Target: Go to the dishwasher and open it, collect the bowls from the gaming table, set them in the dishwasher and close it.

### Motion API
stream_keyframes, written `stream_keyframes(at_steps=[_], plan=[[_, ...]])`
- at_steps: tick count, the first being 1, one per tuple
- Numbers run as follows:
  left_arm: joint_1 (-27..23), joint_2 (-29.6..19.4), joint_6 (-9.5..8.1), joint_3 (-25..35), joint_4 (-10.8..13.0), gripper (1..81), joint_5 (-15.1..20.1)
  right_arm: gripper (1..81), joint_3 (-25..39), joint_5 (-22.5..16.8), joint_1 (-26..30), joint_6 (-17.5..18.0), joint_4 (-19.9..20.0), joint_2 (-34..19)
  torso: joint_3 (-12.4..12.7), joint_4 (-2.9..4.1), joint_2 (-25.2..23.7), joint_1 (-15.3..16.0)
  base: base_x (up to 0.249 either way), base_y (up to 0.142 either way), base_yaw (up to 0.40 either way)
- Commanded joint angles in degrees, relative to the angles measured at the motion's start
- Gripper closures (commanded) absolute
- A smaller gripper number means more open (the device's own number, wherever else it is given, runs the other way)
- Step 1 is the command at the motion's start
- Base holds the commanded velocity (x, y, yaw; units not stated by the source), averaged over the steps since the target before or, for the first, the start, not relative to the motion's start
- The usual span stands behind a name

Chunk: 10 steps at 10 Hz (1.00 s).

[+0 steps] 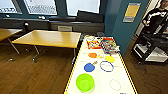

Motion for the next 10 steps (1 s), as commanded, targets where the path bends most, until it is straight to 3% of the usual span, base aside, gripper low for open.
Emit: stream_keyframes(at_steps=[1,3,5,10], plan=[[-0.5,-1.51,0.47,1.65,0.24,1.0,3.35,81.1,-9.09,14.14,-12.74,-7.51,-0.79,11.1,0.0,0.0,0.0,0.0,0.0,0.0,0.0],[-0.33,-6.58,0.47,8.47,0.07,1.0,3.18,81.1,-16.91,15.54,-16.96,-7.33,-1.77,18.91,0.0,0.0,-0.02,-0.02,0.0,0.0,0.0],[-0.33,-13.11,0.29,17.55,-0.02,1.0,2.47,81.1,-22.91,21.27,-20.13,-7.42,-3.26,24.92,0.0,0.0,-0.02,-0.04,0.0,0.0,0.0],[-0.33,-33.19,-0.15,38.88,-0.2,1.0,-2.43,81.1,-29.84,22.85,-20.22,-7.33,-5.81,34.66,0.02,0.0,-0.04,-0.11,0.0,0.0,0.0]])
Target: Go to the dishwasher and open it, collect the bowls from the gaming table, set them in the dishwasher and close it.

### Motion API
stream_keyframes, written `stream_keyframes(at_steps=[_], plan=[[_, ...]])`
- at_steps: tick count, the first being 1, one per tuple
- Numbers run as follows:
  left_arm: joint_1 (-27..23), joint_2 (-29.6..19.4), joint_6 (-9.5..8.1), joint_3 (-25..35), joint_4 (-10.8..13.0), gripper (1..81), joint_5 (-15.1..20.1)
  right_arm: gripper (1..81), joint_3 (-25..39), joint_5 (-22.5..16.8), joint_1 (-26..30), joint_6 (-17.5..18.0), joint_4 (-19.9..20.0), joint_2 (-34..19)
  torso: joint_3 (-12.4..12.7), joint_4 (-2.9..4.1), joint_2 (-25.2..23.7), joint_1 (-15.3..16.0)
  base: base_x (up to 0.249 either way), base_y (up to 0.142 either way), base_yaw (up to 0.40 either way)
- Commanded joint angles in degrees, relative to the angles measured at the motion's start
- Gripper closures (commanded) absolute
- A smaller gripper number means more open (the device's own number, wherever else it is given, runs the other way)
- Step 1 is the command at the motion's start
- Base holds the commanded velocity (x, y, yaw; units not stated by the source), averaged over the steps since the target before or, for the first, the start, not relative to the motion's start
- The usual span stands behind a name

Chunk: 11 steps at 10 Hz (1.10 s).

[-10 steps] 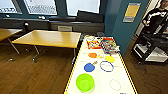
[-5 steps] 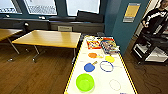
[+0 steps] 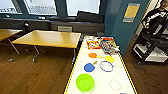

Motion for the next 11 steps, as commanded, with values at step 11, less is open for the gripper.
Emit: stream_keyframes(at_steps=[11], plan=[[-15.07,-49.25,-7.07,54.37,-3.62,1.0,-3.71,81.1,-11.03,-0.45,-0.74,-0.55,-6.62,10.33,0.02,0.0,0.0,0.0,0.0,0.0,0.0]])
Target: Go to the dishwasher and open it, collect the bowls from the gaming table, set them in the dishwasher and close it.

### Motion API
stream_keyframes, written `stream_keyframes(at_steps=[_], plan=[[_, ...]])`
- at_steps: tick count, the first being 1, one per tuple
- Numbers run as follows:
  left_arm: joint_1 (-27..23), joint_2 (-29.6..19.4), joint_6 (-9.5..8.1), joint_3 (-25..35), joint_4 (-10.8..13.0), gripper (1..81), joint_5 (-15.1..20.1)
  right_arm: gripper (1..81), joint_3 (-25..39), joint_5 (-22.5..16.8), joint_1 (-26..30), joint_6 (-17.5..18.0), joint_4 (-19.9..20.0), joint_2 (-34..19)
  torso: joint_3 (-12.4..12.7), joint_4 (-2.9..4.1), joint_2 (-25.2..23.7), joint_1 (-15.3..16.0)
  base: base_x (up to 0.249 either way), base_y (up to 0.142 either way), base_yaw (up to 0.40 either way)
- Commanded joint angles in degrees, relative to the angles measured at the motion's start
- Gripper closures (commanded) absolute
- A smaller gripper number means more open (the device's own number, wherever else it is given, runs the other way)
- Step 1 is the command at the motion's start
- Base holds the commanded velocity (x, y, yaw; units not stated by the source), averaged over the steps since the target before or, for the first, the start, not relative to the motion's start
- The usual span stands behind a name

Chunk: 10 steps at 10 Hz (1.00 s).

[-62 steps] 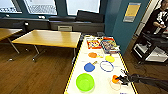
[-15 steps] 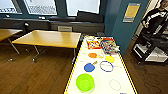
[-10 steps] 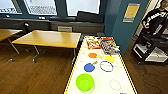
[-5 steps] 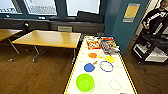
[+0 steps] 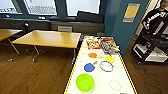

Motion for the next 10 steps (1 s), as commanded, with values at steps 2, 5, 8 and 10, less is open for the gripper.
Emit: stream_keyframes(at_steps=[2,5,8,10], plan=[[-13.71,-16.02,-2.54,16.44,-6.43,1.0,2.4,81.1,0.31,-3.16,0.38,-0.15,-1.93,-1.67,0.0,0.0,0.0,0.0,0.0,0.0,0.0],[-21.45,-19.8,-2.54,22.24,-12.23,1.0,4.51,81.1,-0.31,-3.43,0.9,-0.15,-1.93,-0.7,0.0,0.0,0.0,0.0,0.0,0.0,0.0],[-30.5,-19.71,-2.53,21.63,-19.17,1.0,10.64,81.1,-0.57,-3.69,1.52,-0.15,-2.02,0.0,-0.02,0.0,0.0,0.0,0.0,0.0,0.0],[-37.34,-16.48,-2.71,17.08,-21.62,1.0,18.35,81.1,-1.62,-3.78,1.52,-0.06,-2.01,0.79,-0.02,0.0,0.0,0.0,0.0,0.0,0.0]])
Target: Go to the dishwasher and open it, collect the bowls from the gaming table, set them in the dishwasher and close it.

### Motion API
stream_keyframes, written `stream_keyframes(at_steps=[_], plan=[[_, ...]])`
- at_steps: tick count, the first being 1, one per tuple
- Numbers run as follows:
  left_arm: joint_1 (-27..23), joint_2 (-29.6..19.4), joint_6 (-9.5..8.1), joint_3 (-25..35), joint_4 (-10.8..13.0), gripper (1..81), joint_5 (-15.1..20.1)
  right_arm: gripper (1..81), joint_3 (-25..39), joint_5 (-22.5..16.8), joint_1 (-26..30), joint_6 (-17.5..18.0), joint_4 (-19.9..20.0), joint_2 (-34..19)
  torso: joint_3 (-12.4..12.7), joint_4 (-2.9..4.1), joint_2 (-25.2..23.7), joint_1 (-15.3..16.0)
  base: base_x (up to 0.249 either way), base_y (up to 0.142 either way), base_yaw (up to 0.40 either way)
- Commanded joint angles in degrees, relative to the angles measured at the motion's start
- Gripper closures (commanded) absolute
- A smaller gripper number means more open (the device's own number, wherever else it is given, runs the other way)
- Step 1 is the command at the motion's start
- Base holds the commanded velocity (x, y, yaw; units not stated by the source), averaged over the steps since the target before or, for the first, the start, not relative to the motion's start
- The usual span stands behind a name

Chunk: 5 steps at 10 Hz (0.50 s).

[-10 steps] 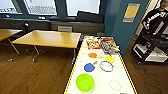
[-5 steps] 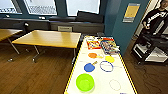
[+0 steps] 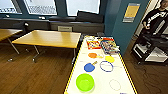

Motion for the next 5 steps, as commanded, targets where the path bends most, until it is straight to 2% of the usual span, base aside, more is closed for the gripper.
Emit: stream_keyframes(at_steps=[1,2,5], plan=[[-14.42,1.61,-0.65,-5.99,-5.86,1.0,16.86,81.1,-0.73,-3.15,0.26,0.2,-1.52,-1.49,0.0,0.0,0.0,0.0,0.0,0.0,0.0],[-17.32,3.8,-0.83,-7.39,-6.47,1.0,20.37,81.1,-1.08,-3.15,0.44,0.29,-1.51,-1.14,0.0,0.0,0.0,0.0,0.0,0.0,0.0],[-23.4,9.25,-0.83,-11.87,-6.56,1.0,25.83,81.1,-1.61,-4.82,1.32,0.38,-1.51,-0.52,0.0,0.0,0.0,0.0,0.0,0.0,0.0]])
